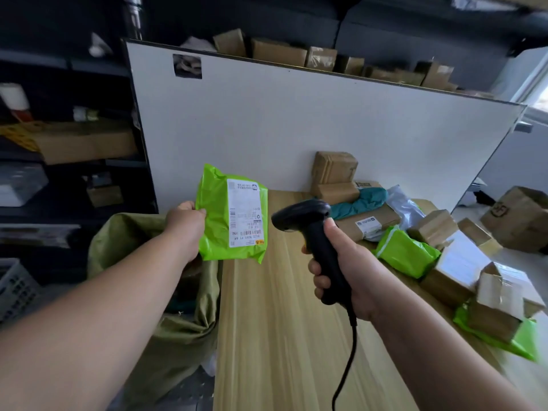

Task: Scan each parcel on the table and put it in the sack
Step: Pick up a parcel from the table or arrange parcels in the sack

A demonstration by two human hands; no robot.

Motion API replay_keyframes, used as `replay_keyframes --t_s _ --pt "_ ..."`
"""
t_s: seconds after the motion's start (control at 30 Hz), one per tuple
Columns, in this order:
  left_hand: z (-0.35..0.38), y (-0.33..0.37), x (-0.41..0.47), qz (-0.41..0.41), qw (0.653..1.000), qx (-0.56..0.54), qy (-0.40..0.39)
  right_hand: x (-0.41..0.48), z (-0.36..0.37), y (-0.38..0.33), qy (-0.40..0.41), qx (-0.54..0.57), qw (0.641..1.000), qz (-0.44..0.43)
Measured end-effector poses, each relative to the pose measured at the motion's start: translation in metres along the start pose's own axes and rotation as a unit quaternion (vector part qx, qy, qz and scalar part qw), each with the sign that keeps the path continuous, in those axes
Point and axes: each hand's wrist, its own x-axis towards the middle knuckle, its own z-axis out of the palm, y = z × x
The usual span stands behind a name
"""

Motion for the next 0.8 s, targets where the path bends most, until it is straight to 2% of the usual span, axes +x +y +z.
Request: replay_keyframes --t_s 0.37,0.57,0.7,0.8 --pt "-0.028 -0.005 0.012 0.011 0.999 0.024 0.033 0.004 0.022 -0.003 -0.008 -0.050 0.999 -0.012" --pt "-0.064 -0.021 0.026 0.093 0.974 0.175 0.105 0.022 0.035 0.010 -0.007 -0.062 0.998 0.008" --pt "-0.090 -0.044 0.039 0.079 0.953 0.251 0.151 0.039 0.042 0.021 -0.015 -0.060 0.997 0.036" --pt "-0.104 -0.068 0.048 0.032 0.945 0.279 0.167 0.053 0.045 0.031 -0.017 -0.060 0.996 0.056"
